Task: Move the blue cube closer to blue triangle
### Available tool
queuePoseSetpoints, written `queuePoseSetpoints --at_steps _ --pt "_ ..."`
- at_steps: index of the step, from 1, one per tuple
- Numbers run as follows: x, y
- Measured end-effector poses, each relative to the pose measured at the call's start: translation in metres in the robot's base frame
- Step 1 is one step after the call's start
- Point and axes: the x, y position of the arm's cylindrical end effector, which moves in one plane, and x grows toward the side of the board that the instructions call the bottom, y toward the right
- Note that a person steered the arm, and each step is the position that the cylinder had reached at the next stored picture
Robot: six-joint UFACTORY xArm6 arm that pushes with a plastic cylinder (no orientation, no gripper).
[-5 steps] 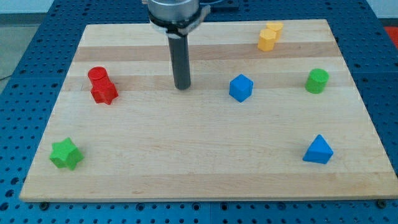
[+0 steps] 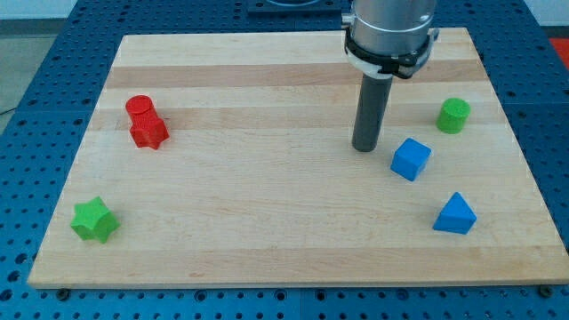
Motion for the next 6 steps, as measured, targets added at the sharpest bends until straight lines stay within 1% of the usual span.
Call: queuePoseSetpoints --at_steps 1,2,3,4,5,6 --pt "0.001 0.036" --pt "0.028 0.071" --pt "0.054 0.081" --pt "0.052 0.080" --pt "0.046 0.096" --pt "0.037 0.137"
